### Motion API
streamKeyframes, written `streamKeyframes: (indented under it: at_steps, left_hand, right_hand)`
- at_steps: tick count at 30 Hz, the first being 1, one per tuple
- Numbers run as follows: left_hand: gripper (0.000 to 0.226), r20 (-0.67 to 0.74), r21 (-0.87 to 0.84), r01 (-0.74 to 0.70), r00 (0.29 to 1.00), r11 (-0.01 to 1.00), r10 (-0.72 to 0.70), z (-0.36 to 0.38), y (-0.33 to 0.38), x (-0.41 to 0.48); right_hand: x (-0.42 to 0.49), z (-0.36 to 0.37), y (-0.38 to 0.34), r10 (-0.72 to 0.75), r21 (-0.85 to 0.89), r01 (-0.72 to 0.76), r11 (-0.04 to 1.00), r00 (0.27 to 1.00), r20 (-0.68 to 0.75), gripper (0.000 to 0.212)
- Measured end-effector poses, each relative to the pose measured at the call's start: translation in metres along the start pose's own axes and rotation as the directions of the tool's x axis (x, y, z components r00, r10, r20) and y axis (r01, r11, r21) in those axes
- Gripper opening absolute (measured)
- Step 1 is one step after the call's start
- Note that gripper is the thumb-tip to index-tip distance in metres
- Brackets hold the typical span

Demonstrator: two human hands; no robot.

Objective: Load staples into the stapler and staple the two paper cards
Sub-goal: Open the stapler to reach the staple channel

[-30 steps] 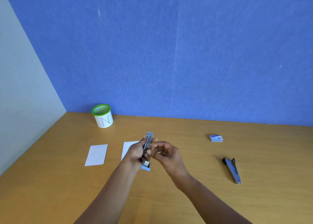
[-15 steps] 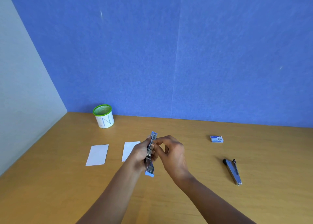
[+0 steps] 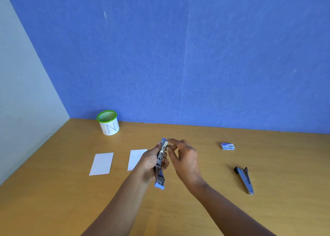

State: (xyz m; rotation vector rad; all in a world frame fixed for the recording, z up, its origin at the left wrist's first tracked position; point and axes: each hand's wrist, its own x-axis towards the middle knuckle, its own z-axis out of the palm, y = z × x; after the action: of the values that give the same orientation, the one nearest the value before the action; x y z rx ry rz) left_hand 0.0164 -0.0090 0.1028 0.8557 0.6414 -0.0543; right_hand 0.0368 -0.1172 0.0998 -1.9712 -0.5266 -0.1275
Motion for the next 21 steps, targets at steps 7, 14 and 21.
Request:
streamKeyframes:
  at_steps: [7,14,21]
  left_hand:
    - [0.039,0.023,-0.008,0.009,1.000,1.000,-0.009,-0.003,0.000,0.001]
    - [0.040,-0.052,0.028,-0.037,0.998,0.999,0.039,0.001,-0.005,-0.003]
    - [0.038,-0.063,0.084,-0.070,0.995,0.994,0.075,0.004,-0.004,-0.005]
  right_hand:
    - [-0.008,0.006,0.005,0.019,0.010,-0.019,1.000,1.000,-0.005,0.028]
    - [0.000,0.002,0.003,-0.008,-0.010,0.007,1.000,0.999,-0.032,0.018]
    - [0.008,0.000,0.002,-0.040,-0.060,0.035,0.998,0.996,-0.084,0.012]
